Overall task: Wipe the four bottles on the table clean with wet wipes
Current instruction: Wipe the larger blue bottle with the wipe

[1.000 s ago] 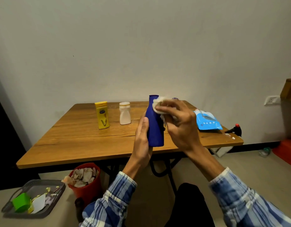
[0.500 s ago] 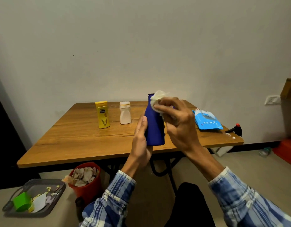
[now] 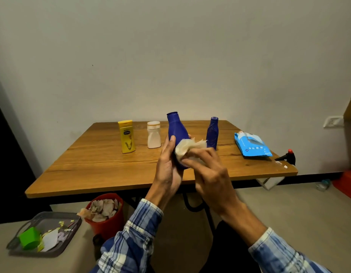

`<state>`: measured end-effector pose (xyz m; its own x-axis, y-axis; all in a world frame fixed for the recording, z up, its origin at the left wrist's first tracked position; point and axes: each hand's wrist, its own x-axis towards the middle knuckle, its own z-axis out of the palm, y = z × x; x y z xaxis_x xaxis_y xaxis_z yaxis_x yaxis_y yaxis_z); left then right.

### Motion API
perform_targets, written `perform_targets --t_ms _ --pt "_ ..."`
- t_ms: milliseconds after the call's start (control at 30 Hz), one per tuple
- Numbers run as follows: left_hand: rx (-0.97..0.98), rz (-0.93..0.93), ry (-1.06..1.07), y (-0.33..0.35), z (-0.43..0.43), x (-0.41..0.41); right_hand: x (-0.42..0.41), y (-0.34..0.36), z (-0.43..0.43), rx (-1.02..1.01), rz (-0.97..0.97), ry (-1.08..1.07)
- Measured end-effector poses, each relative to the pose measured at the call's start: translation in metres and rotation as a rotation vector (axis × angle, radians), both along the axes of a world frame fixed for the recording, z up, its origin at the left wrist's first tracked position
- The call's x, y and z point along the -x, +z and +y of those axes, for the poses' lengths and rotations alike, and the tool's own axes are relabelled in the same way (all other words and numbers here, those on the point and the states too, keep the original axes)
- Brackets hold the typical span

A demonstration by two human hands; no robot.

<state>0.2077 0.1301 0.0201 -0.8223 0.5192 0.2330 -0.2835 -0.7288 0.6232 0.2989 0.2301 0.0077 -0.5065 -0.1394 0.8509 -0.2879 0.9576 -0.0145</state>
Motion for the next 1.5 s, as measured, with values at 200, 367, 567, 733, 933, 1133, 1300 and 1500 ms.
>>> perform_targets --t_ms 200,367,567,733,933,1133,1300,1500 --pt "-0.005 -0.052 -0.02 0.002 0.002 0.003 -0.002 -0.012 -0.001 -0.091 0.021 0.06" --pt "-0.061 -0.101 -0.028 0.005 0.005 -0.001 -0.005 -0.006 -0.004 0.064 0.091 -0.002" --pt "-0.054 -0.087 -0.011 0.005 0.004 -0.001 -0.005 -0.005 0.002 0.574 0.106 0.114" --pt "0.013 -0.028 0.026 0.004 0.006 -0.002 -0.007 0.001 -0.002 0.728 0.066 0.205" --pt "0.104 0.024 0.078 0.004 0.005 -0.001 -0.008 0.002 -0.004 0.336 0.092 0.11" --pt "0.216 0.239 0.091 -0.005 0.013 -0.02 0.009 0.034 0.014 0.056 0.012 0.005" --pt "0.282 0.285 0.109 0.002 0.014 -0.026 0.02 0.058 0.018 0.031 -0.063 -0.04" --pt "0.269 0.165 0.12 -0.008 0.003 -0.013 -0.015 0.022 0.002 -0.098 -0.24 0.125"
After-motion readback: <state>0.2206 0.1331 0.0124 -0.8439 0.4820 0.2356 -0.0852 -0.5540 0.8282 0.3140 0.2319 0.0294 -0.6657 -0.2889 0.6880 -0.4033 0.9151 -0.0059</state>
